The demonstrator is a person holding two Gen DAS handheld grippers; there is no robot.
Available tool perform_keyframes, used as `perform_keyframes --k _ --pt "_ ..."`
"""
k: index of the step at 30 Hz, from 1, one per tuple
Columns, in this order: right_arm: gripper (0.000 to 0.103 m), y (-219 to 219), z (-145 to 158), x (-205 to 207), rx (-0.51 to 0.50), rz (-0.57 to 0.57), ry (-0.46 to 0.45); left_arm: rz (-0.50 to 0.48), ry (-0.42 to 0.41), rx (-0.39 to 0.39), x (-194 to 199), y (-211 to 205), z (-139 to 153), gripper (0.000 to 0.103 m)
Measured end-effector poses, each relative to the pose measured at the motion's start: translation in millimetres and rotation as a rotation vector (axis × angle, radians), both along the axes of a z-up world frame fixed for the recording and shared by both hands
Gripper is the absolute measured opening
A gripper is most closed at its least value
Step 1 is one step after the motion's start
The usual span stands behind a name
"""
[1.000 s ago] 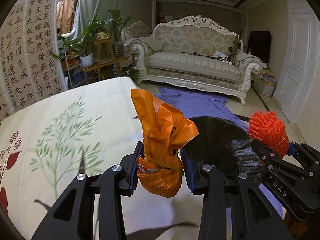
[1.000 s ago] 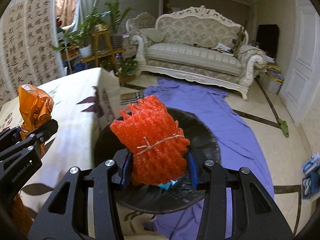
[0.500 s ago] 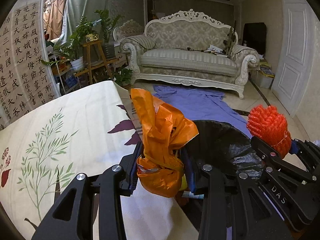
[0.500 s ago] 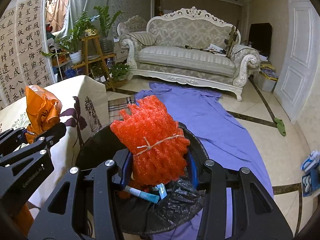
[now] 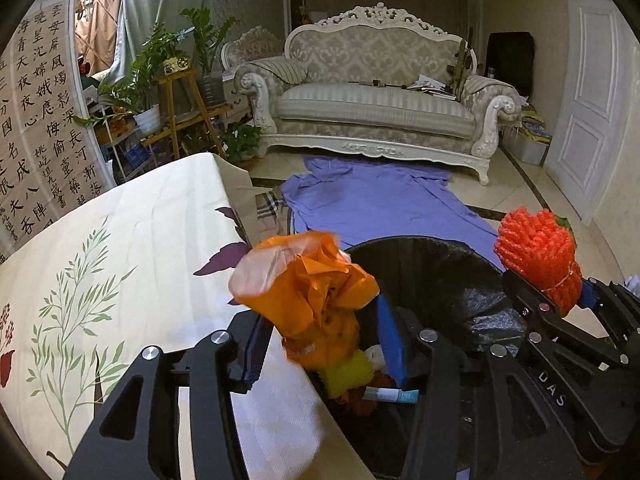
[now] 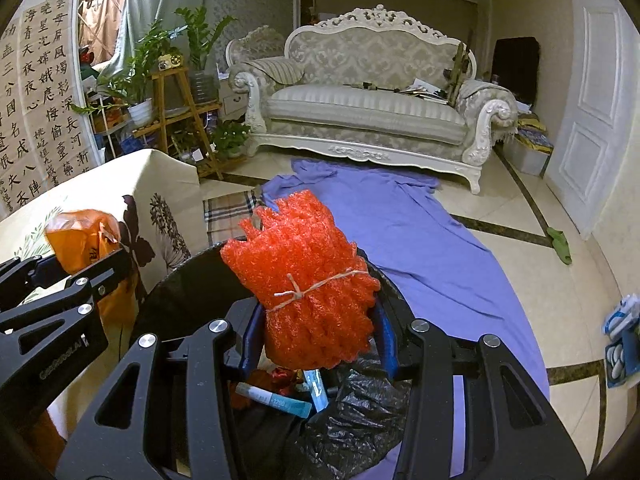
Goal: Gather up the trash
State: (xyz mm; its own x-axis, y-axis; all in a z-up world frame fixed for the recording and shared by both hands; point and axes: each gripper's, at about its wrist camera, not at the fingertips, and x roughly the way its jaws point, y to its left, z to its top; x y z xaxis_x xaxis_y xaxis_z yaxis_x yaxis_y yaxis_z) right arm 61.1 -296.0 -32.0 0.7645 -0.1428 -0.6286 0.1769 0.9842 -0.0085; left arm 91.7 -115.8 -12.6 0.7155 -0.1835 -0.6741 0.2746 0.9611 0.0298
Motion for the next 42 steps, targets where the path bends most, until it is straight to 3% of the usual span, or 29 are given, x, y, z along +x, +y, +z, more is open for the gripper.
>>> perform_keyframes --k 6,8,11,15,29,42 --pt "0.046 0 -2 5 0.001 -0.004 0.006 -0.007 0.002 0.006 1 -3 0 0.060" --pt "0.057 -1 -2 5 0.001 -0.012 0.001 -0.008 0.000 0.008 0 -4 0 0.063" --pt "0.058 -2 -2 5 0.000 -0.023 -0.003 -0.008 -0.004 0.010 0 -5 0 0.071" --pt "0.061 -4 -1 4 -0.003 -0.035 -0.008 -0.005 -0.004 0.007 0 -4 1 0.075" --pt "0.075 -4 5 -5 -0.029 -0.064 -0.023 0.017 -0.022 -0.017 -2 1 5 0.080" --pt "0.080 2 11 -21 -0.028 -0.077 -0.036 0.025 -0.073 -0.036 -22 17 17 0.083"
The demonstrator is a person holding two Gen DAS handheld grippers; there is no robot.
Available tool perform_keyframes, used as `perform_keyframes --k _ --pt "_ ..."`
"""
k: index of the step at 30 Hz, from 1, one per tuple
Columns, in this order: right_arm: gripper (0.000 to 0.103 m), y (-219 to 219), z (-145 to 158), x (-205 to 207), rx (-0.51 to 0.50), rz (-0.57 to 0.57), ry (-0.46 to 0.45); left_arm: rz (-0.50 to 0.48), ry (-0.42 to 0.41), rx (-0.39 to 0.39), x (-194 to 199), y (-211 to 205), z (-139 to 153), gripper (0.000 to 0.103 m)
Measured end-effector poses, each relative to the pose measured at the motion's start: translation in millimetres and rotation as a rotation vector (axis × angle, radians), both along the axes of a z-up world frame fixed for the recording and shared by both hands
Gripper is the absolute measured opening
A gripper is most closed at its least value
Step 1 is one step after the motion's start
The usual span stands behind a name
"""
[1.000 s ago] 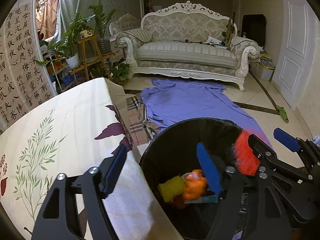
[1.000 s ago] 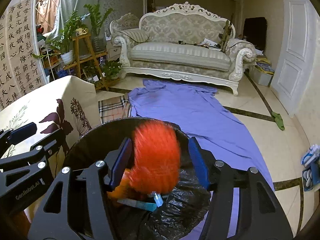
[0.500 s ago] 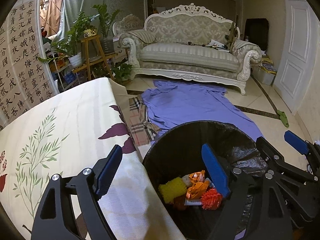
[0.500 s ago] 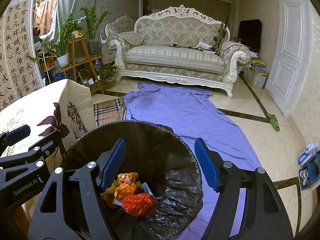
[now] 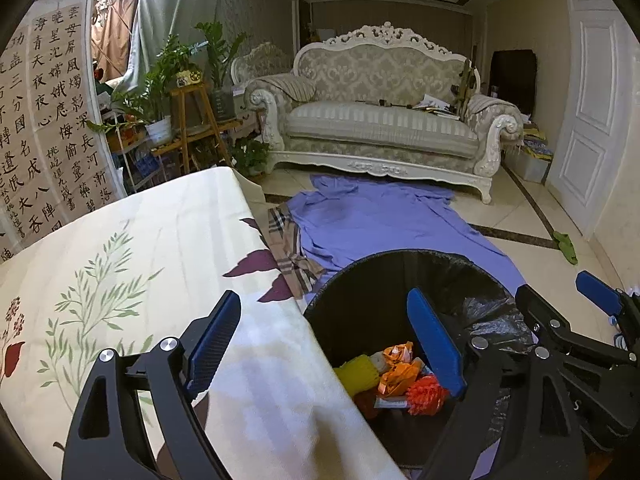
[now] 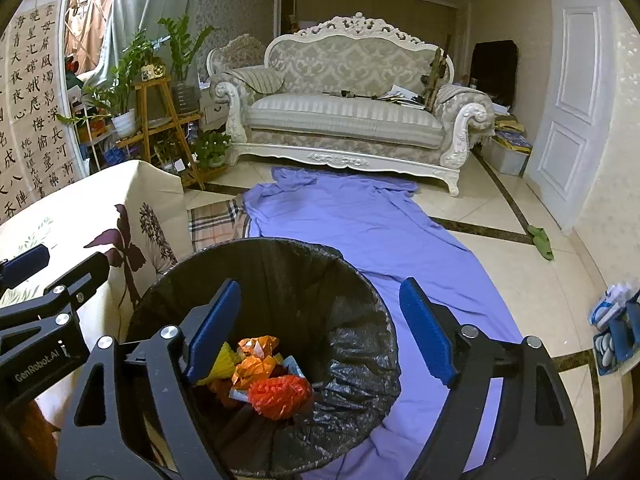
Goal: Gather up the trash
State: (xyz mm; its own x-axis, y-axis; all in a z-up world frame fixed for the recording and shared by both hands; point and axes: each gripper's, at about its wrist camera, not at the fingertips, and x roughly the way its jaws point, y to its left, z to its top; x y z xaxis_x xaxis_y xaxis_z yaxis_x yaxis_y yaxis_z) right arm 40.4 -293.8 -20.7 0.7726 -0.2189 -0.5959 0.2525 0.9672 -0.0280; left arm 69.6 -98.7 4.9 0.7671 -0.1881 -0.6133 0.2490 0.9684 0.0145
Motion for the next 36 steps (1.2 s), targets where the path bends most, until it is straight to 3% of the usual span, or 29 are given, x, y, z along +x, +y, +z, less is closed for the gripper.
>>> perform_keyframes --k 23,36 --pt "0.086 31 45 -71 -0.022 0.031 -0.091 0.014 -0.080 -0.037 -63 37 30 0.085" --pt "0.086 36 52 -82 -0.027 0.044 -0.103 0.020 -0.100 -0.050 -72 47 38 0.085"
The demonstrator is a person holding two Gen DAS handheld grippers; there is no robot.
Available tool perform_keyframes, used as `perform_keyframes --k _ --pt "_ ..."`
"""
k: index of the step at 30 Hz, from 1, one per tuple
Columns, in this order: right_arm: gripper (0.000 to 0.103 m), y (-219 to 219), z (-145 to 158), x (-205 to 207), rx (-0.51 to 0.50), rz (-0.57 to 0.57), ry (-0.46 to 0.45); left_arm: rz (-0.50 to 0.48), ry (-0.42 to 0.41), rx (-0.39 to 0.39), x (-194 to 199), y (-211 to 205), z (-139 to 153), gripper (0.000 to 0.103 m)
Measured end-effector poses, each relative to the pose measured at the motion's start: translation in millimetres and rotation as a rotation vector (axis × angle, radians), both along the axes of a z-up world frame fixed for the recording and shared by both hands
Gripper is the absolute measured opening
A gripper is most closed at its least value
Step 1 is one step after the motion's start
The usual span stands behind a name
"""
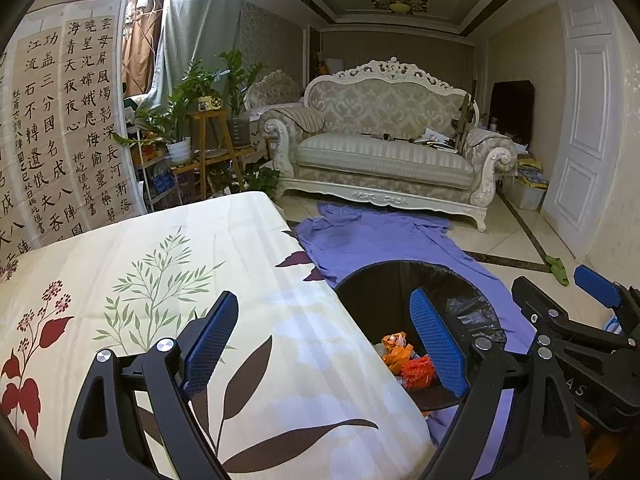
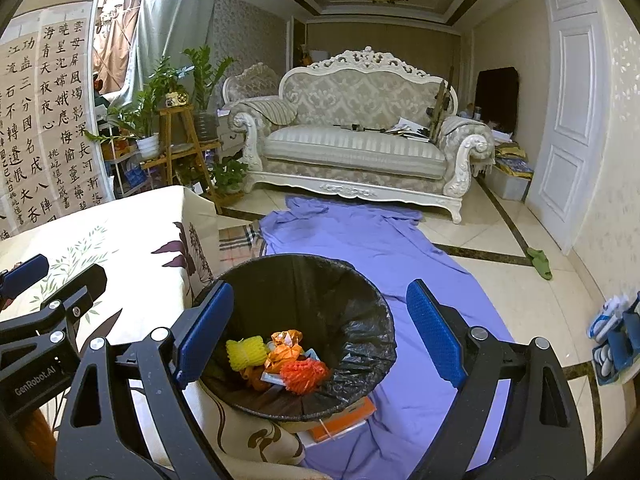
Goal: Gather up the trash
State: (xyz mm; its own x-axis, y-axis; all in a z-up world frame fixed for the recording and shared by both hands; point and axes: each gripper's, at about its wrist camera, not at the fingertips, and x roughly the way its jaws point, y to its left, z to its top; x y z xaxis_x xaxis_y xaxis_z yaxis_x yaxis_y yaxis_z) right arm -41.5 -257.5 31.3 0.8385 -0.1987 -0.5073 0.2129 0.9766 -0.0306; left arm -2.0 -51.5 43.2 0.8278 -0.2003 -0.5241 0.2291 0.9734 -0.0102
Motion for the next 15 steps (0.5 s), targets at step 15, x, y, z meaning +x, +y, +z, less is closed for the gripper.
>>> perform_keyframes --k 15 --pt "0.086 1.0 0.1 -2.0 0.000 0.000 -0.002 0.004 0.004 -0.003 -6.1 2.7 -1.4 0.085"
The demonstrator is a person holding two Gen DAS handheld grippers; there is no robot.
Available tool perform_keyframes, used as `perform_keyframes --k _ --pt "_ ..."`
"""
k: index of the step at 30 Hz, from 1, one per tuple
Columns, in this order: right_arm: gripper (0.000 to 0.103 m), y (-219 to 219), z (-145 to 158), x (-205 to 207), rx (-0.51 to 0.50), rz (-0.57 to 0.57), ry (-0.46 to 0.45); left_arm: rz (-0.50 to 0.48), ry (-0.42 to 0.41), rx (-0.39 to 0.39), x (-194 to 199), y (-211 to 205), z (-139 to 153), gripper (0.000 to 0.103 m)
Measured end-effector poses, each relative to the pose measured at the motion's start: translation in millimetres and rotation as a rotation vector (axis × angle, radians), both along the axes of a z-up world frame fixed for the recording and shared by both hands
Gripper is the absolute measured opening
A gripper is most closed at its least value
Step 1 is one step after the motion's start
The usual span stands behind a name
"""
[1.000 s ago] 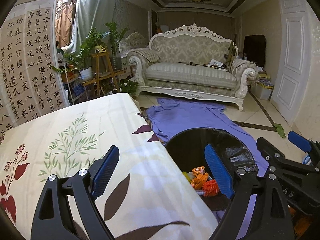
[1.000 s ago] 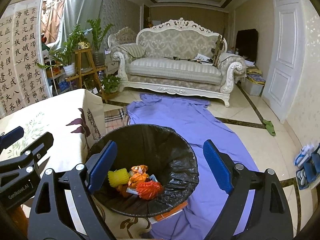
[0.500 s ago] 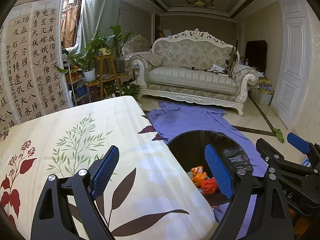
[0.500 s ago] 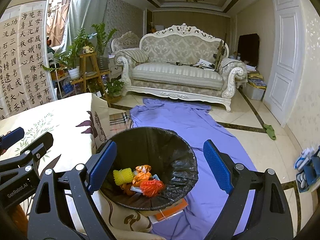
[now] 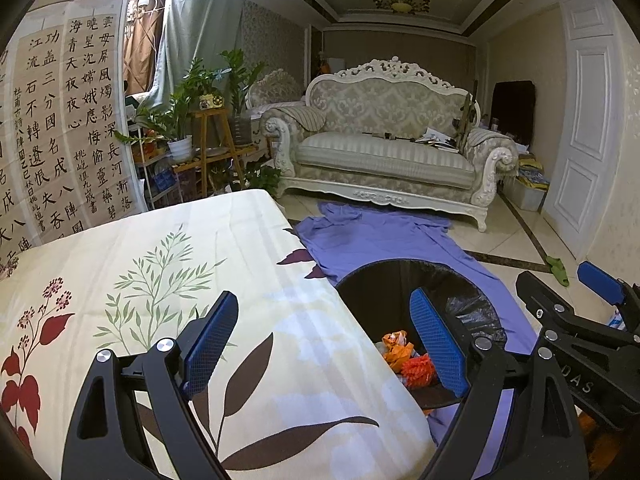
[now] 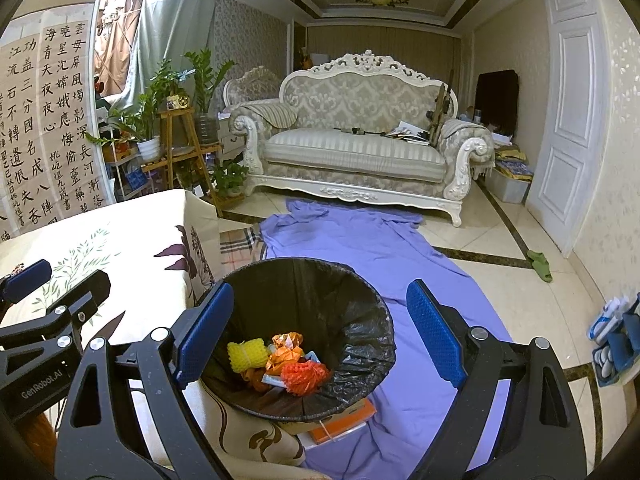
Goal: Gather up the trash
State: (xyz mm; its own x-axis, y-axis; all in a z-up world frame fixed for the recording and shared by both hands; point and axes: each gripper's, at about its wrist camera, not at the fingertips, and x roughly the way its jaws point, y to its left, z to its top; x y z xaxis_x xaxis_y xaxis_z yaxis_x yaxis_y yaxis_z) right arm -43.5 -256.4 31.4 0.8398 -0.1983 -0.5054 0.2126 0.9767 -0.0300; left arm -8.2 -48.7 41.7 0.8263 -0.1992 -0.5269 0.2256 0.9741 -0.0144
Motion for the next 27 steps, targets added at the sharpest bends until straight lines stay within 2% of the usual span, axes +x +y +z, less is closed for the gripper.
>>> perform_keyframes --k 27 --pt "0.086 3.0 1.3 -1.9 -0.001 0.000 -0.003 0.002 0.009 -0.007 1.1 0.4 -5.3 0.085"
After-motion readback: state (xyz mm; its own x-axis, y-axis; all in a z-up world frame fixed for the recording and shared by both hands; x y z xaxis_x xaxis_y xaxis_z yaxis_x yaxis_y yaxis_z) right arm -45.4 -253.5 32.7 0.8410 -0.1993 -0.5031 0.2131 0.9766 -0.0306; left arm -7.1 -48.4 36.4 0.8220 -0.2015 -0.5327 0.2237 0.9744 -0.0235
